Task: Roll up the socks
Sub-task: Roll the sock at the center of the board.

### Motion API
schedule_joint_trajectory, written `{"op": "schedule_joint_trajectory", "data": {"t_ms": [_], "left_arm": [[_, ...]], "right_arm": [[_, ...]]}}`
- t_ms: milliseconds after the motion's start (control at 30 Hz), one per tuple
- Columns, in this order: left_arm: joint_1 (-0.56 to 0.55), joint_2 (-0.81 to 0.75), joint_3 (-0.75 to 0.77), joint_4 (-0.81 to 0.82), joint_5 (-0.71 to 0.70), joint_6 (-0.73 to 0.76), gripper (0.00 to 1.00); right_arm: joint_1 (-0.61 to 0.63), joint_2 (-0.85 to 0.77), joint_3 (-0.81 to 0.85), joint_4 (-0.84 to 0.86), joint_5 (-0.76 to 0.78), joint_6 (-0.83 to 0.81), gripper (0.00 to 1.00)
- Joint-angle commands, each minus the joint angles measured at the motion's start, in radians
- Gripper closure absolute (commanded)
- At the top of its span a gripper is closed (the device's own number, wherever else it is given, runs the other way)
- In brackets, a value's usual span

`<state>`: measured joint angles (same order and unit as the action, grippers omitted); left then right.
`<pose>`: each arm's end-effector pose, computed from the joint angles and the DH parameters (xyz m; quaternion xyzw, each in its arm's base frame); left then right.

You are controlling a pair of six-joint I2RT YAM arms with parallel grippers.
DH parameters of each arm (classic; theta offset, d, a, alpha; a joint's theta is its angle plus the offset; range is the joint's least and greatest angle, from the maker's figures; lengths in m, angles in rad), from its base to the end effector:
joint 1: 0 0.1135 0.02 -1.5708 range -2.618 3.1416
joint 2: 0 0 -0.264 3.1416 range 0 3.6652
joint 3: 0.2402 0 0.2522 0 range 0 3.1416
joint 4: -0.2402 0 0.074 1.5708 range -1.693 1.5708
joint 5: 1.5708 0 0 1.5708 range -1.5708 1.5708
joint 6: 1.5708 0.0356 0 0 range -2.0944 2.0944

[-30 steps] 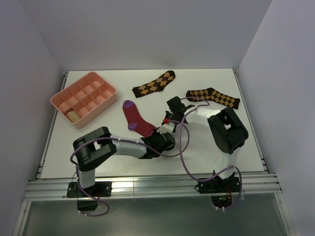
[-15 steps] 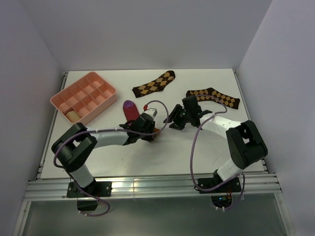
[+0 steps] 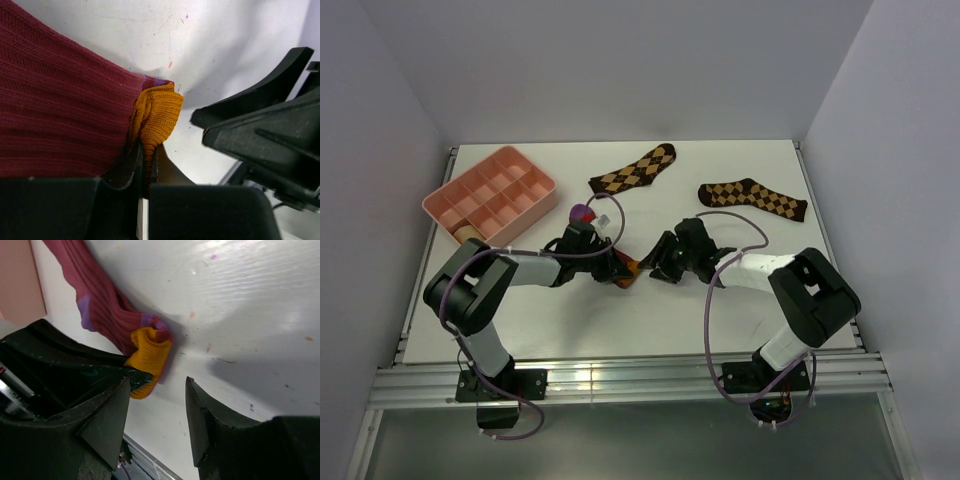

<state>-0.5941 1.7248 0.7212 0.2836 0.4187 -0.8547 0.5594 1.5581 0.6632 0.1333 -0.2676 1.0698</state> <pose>0.2594 -0.1927 0.1298 -0.0307 0.8946 -0.4093 0.1769 0.2451 0.1646 0.1492 0.1792 0.8948 0.3679 0.1785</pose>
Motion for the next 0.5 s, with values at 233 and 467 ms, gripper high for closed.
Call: {"op": "schedule_joint_trajectory", "data": {"t_ms": [233,467], "left_arm": [[0.042,0.059,-0.065,0.112,0.134,-0.165,0.99],[0.043,0.062,-0.085,0.163,0.132,-0.221,0.99]], "right_arm": [[0.062,0.097,0.059,0.097,0.094,0.067,0.43],[0.088,0.132,0.067,0.078,0.107,0.075,0.44]]}}
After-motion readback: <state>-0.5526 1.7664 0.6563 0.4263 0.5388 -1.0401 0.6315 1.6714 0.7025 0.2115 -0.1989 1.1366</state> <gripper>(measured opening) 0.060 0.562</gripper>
